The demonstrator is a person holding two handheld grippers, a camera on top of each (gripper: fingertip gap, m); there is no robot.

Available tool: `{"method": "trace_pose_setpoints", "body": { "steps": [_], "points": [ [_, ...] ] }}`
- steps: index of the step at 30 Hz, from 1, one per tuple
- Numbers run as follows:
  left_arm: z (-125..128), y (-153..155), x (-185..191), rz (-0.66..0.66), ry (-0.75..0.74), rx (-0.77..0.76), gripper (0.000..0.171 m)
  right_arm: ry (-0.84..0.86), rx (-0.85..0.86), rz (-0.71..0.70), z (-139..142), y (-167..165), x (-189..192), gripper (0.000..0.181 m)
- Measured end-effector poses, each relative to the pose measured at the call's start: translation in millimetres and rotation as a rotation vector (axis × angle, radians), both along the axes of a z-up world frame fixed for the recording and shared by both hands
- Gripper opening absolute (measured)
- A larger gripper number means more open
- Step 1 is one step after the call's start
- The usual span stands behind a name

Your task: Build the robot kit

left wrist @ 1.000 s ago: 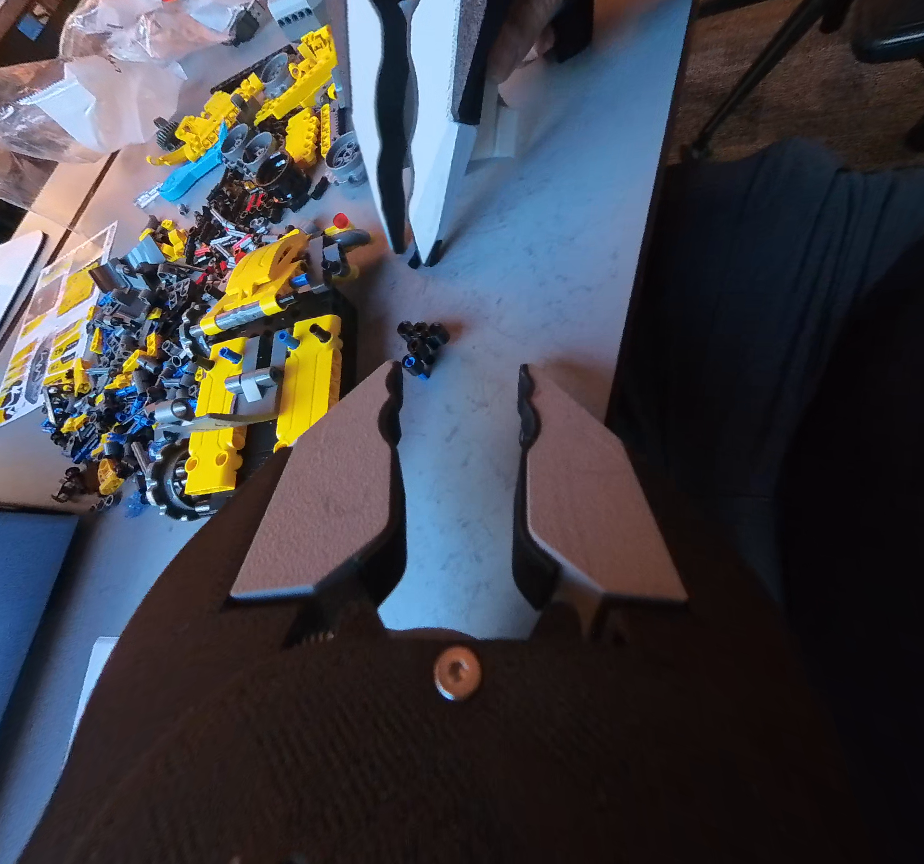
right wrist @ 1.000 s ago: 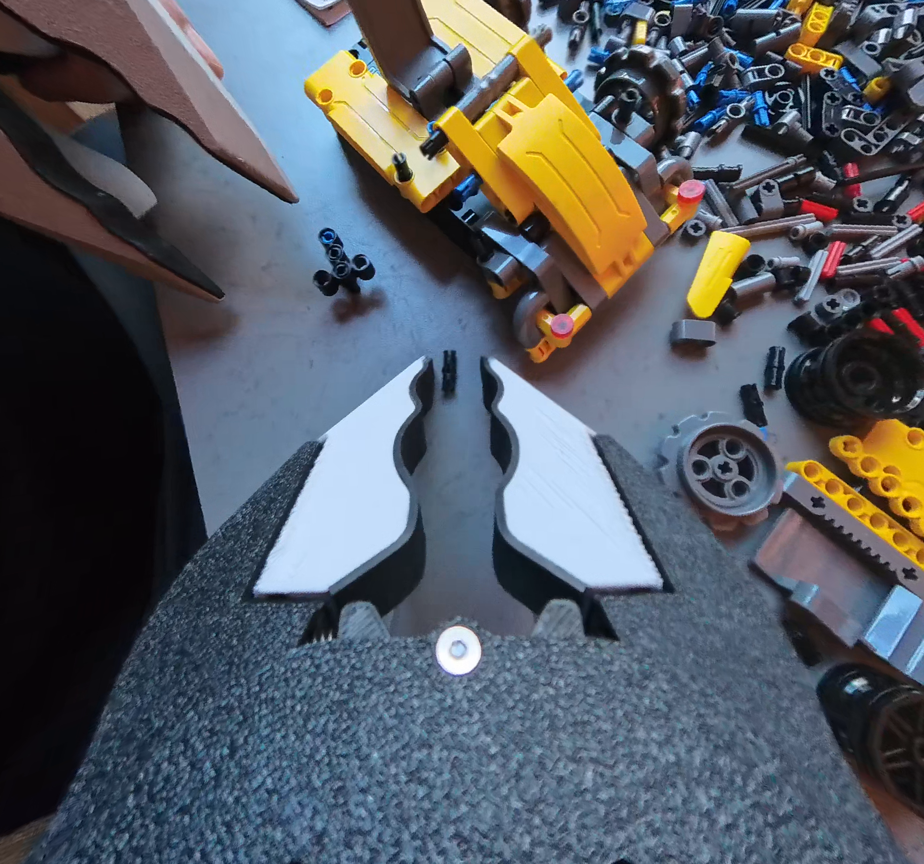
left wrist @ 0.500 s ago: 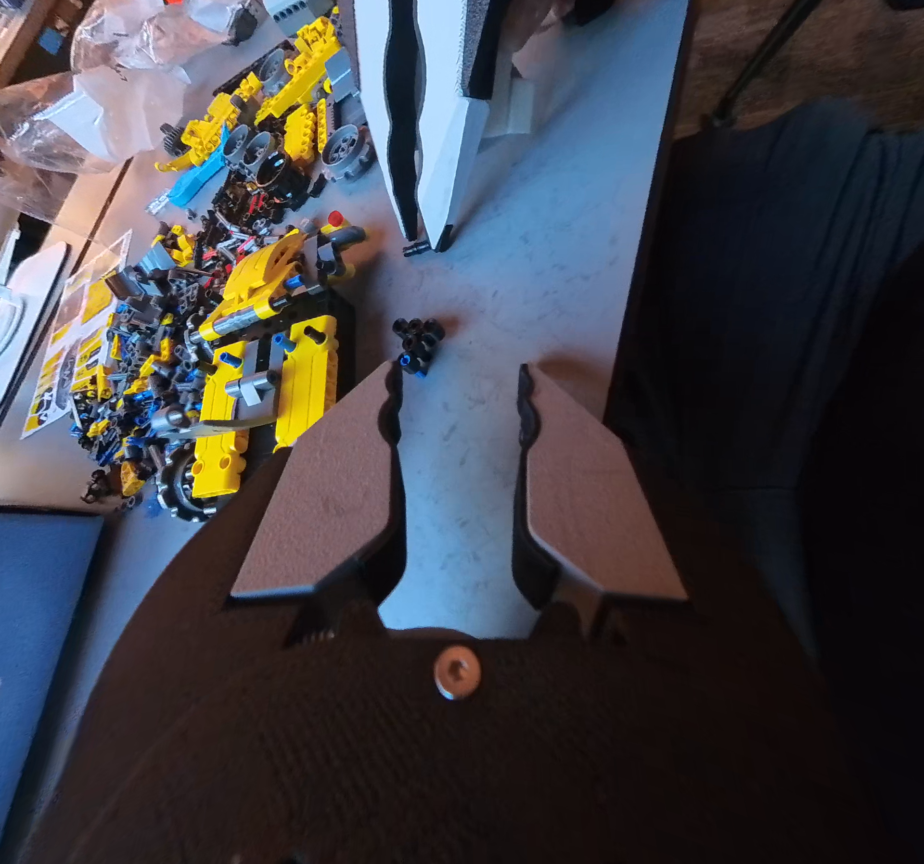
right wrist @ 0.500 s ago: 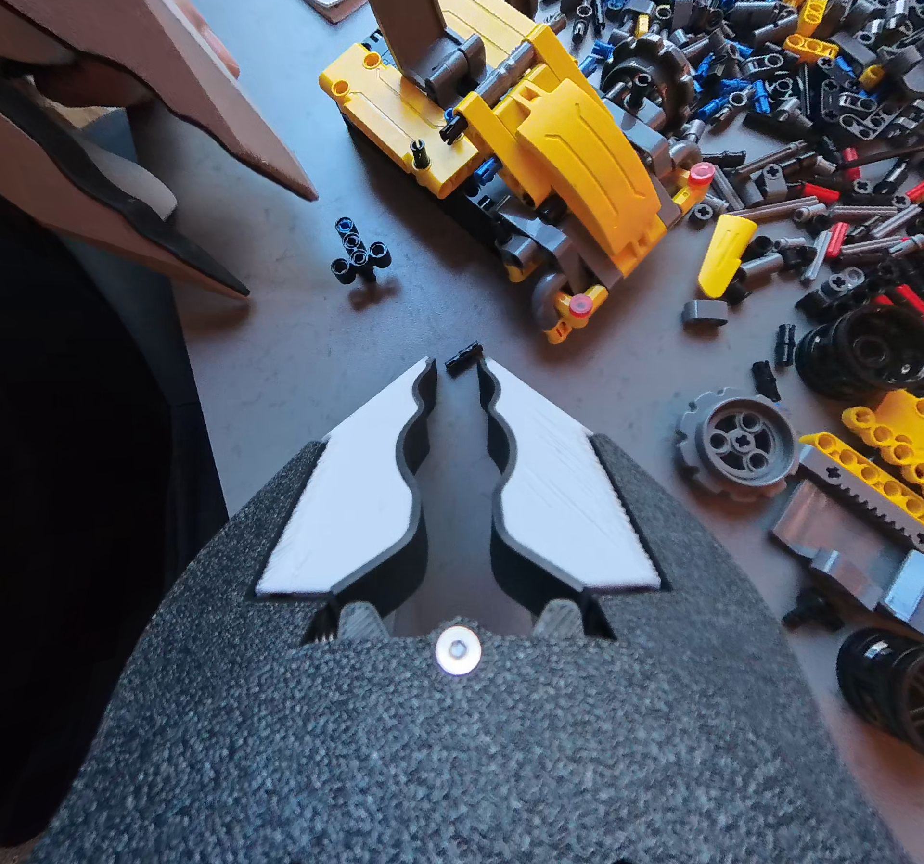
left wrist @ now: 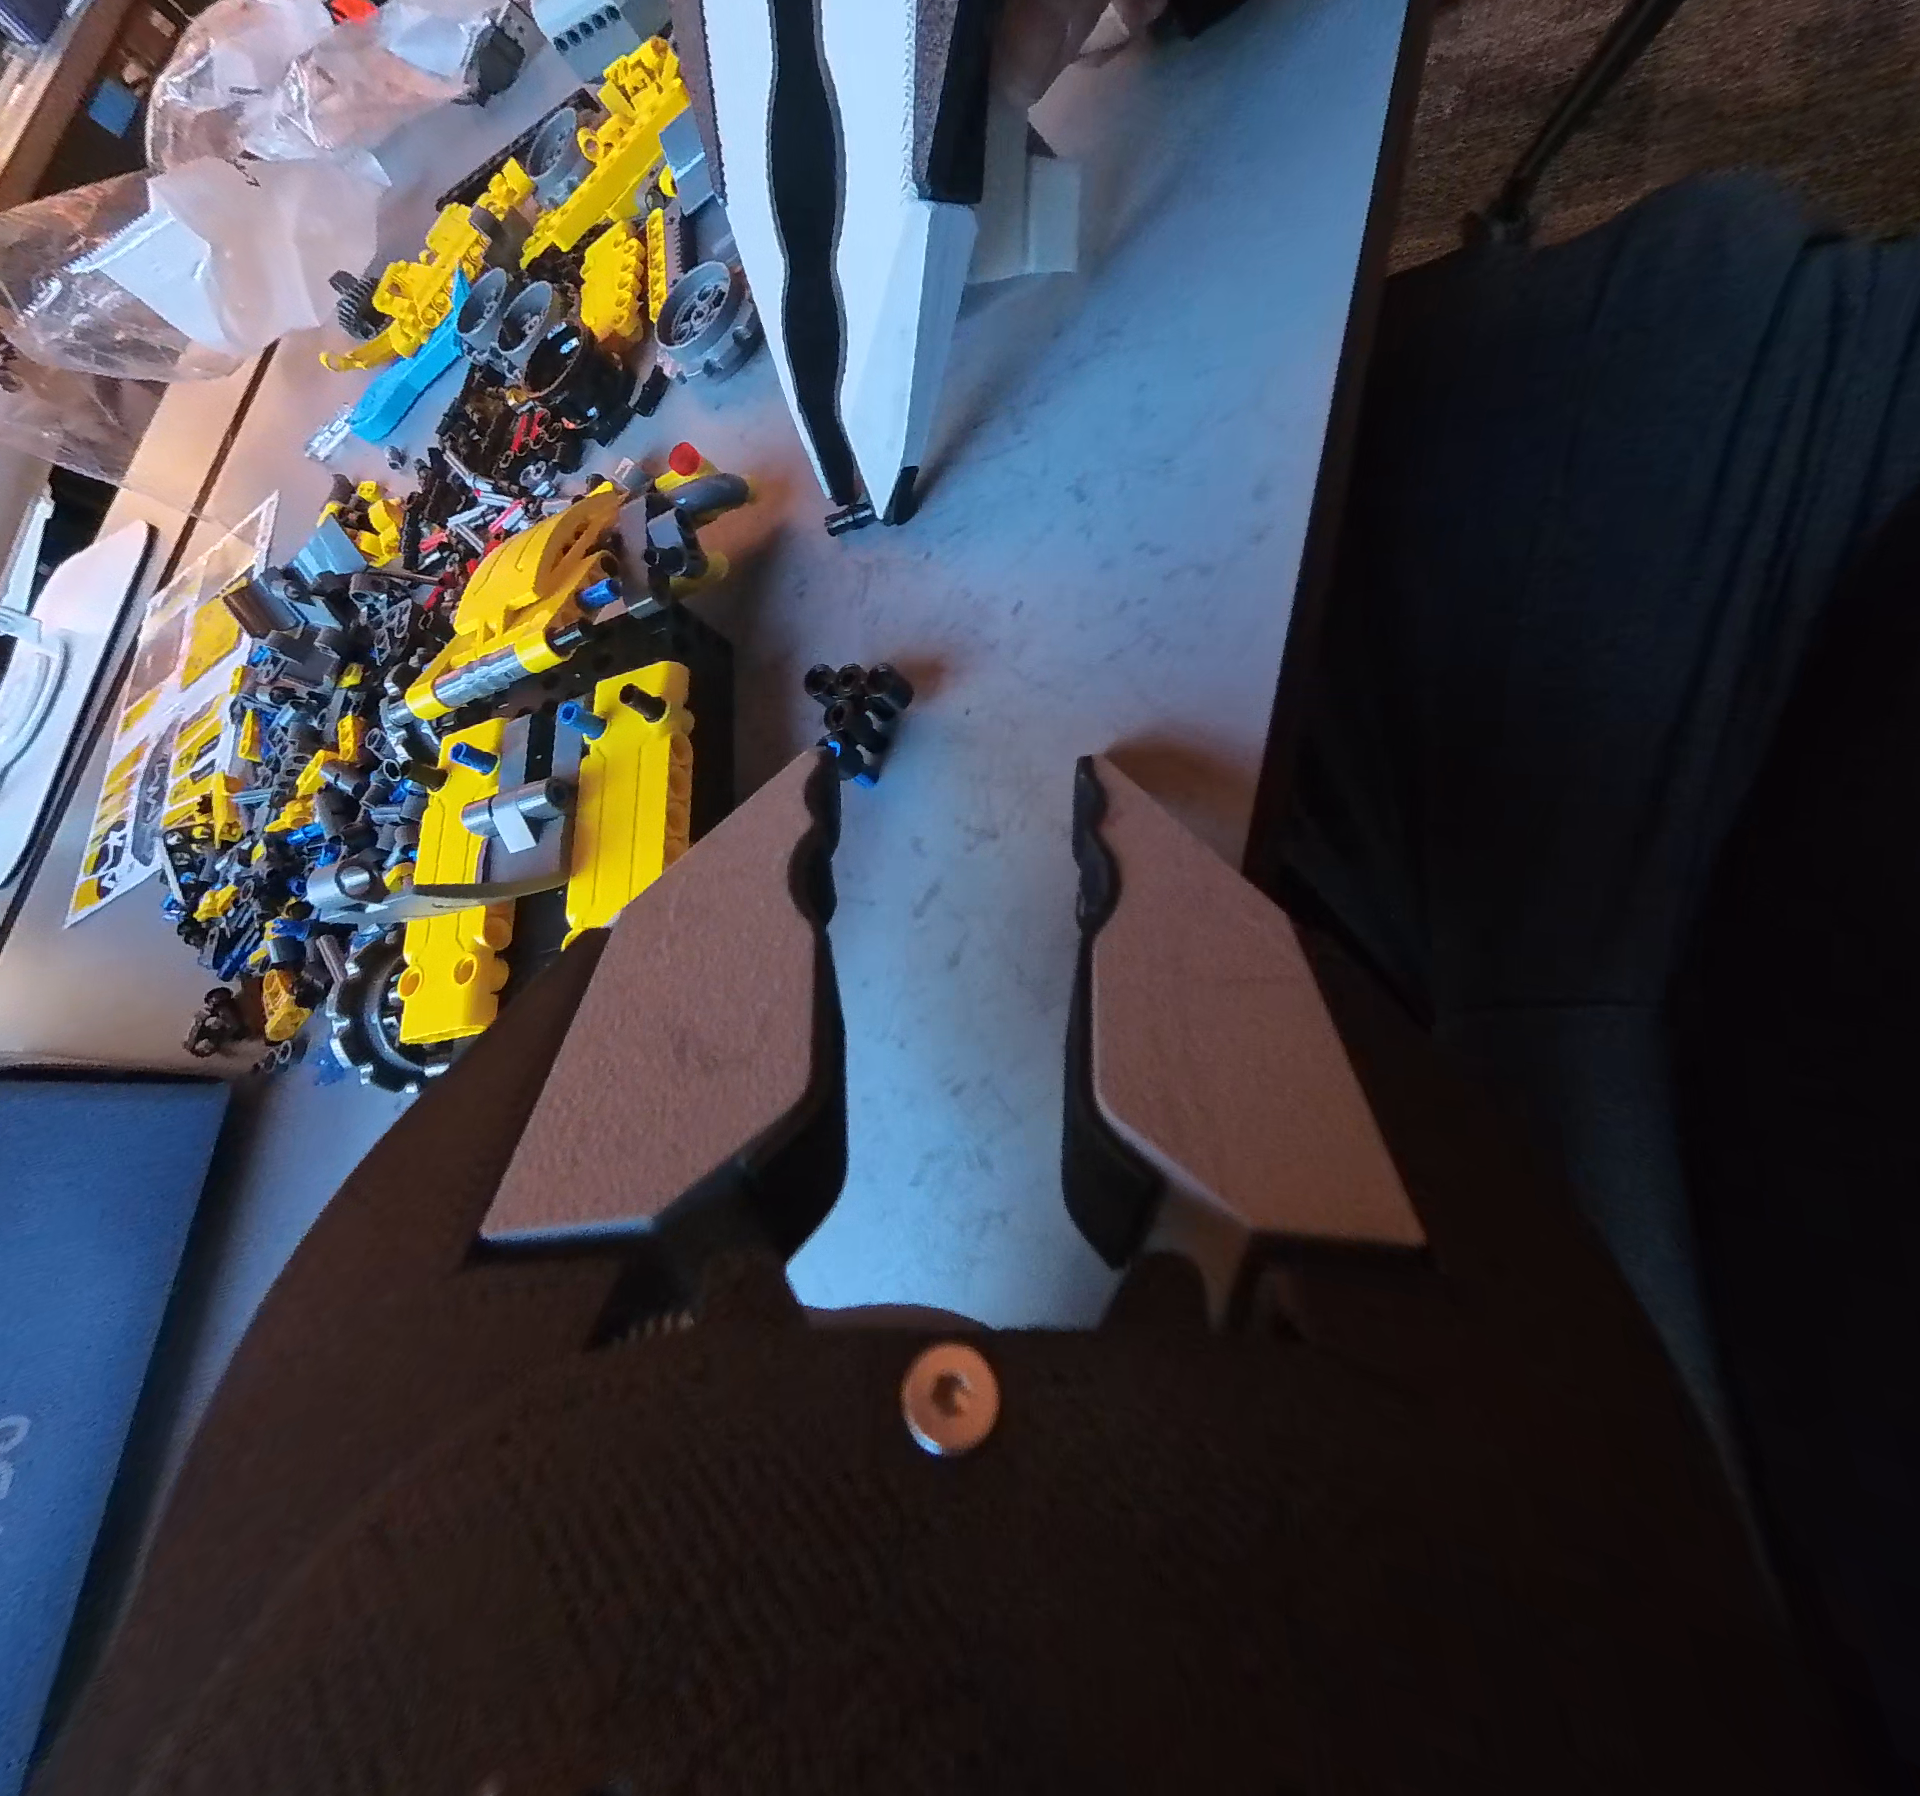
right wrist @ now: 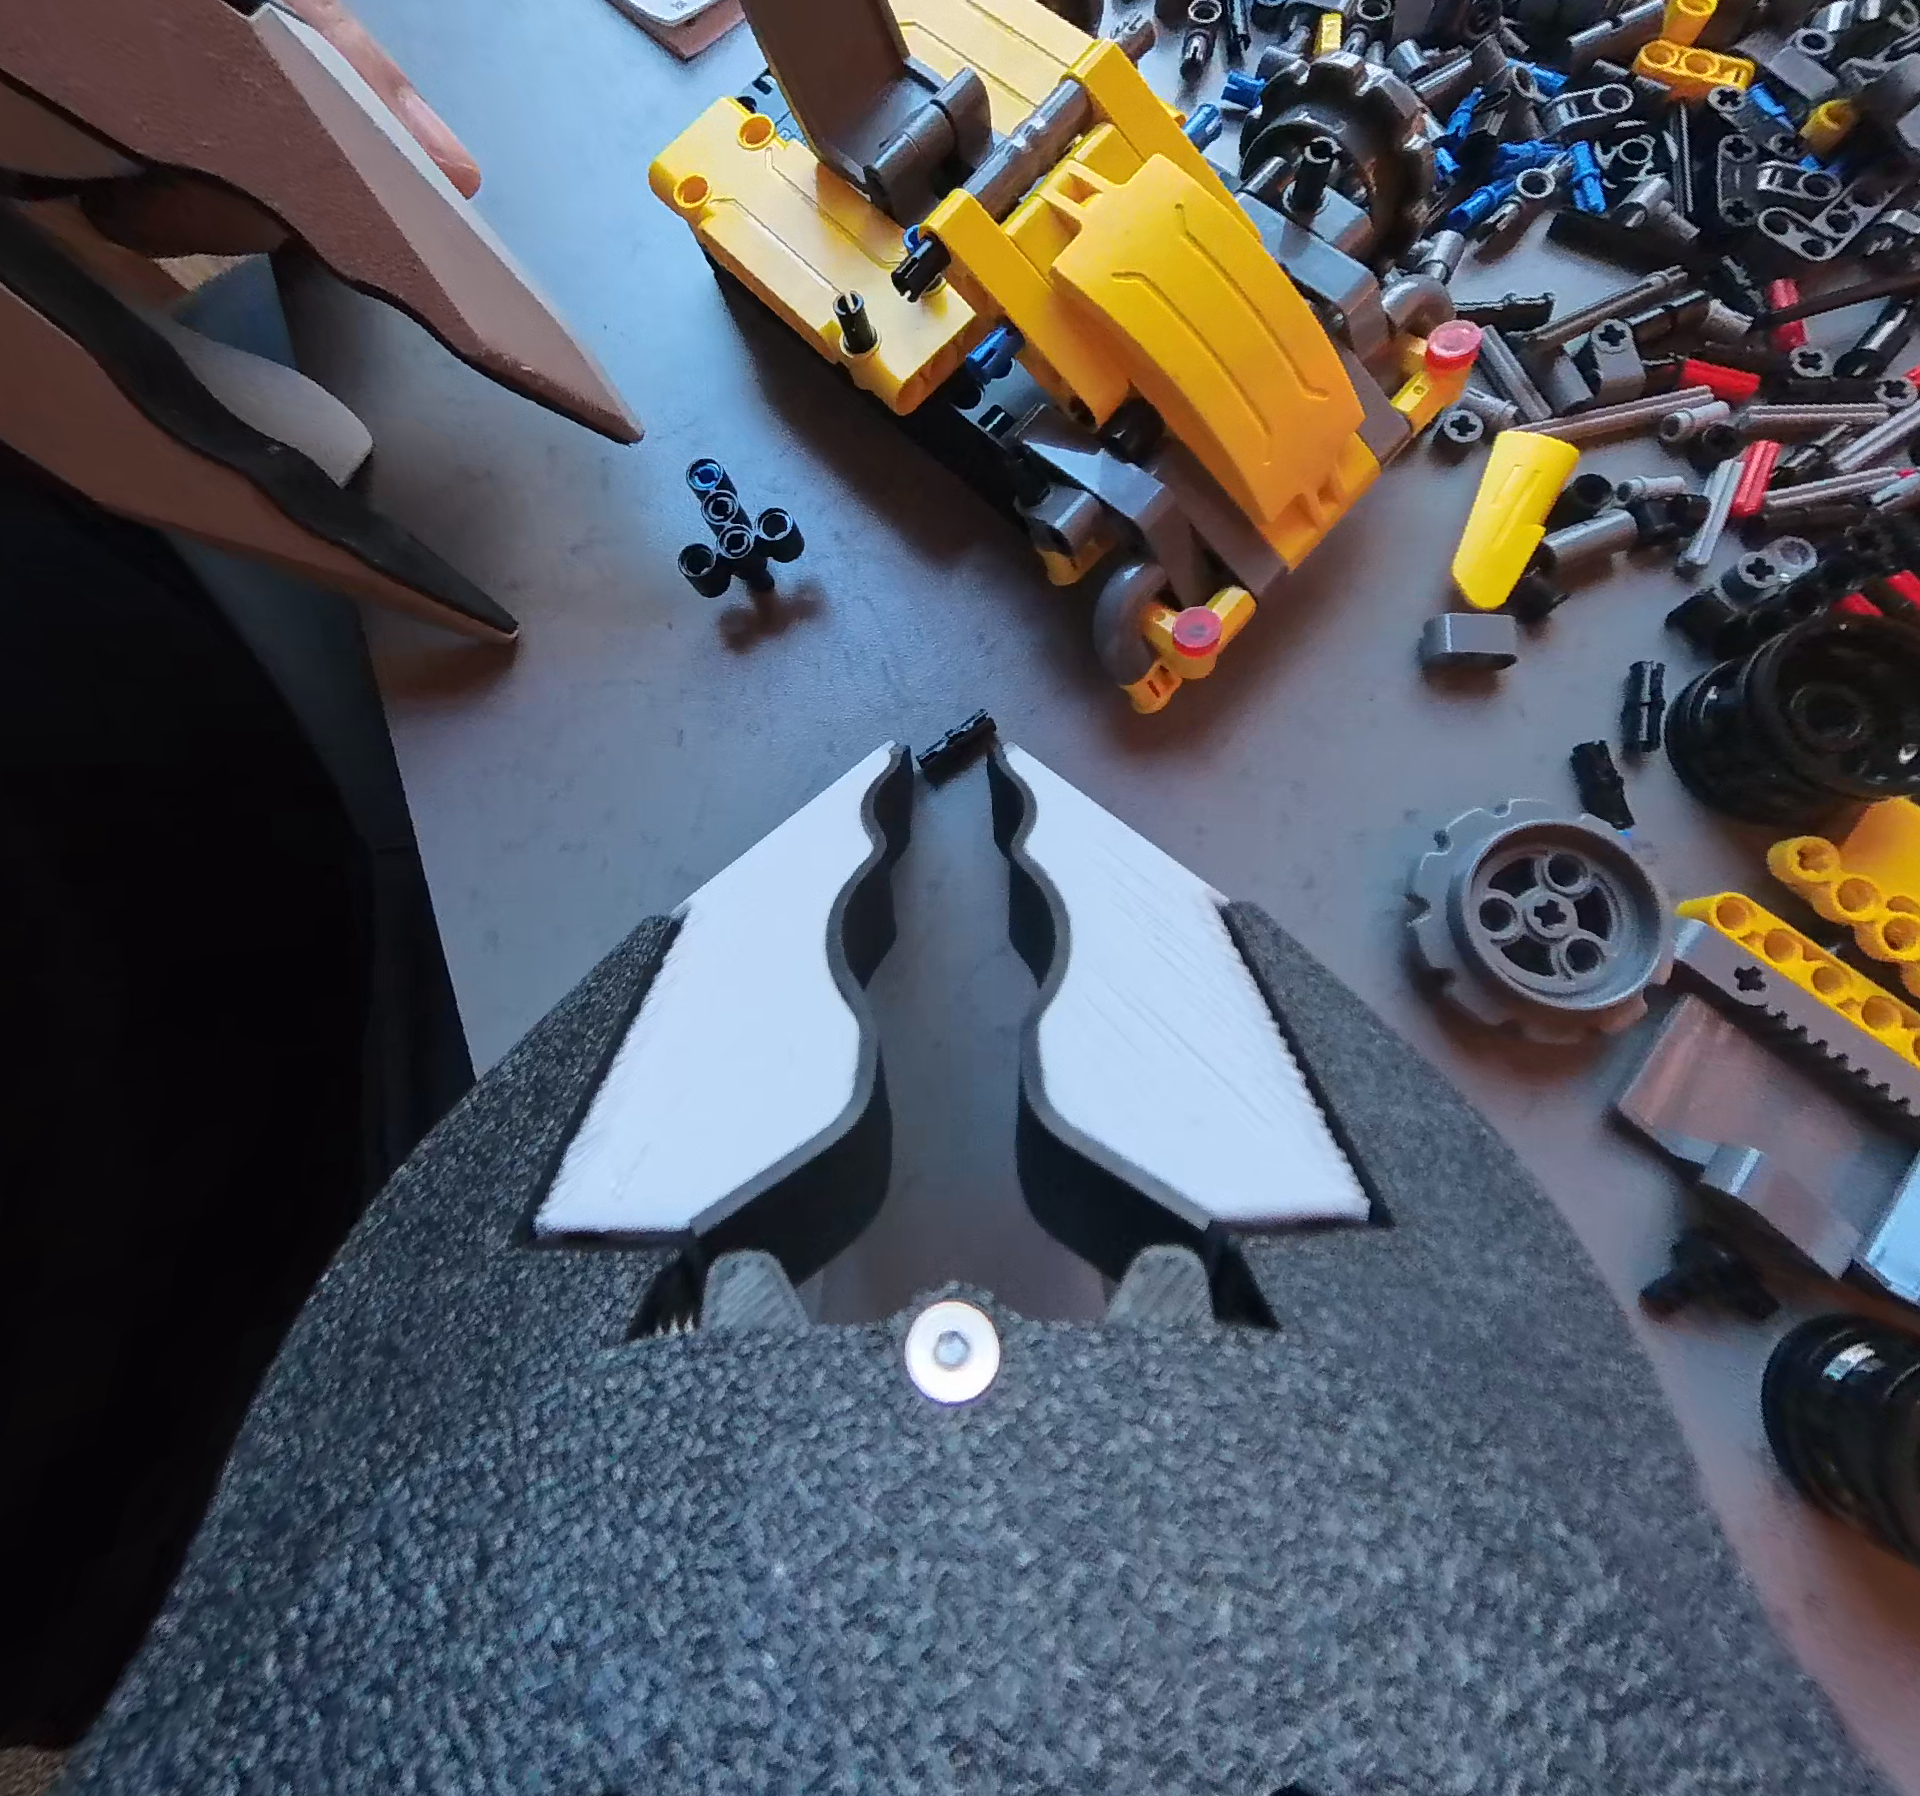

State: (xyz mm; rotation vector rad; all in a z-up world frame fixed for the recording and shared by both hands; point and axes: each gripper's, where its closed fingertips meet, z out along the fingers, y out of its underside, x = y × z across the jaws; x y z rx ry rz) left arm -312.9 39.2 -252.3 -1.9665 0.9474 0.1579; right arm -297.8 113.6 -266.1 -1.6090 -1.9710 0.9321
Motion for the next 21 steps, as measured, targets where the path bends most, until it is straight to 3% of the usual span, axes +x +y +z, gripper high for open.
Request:
{"method": "trace_pose_setpoints", "body": {
  "steps": [11,21],
  "points": [
    [-0.1,0.0,0.3,-0.001,-0.003,-0.003,0.042,0.004,0.014,-0.004,0.4,-3.1,-2.6,0.008],
    [0.0,-0.1,0.3,-0.001,-0.004,-0.004,0.042,0.048,0.005,0.037,8.0,-25.1,-6.3,0.008]
  ]
}}
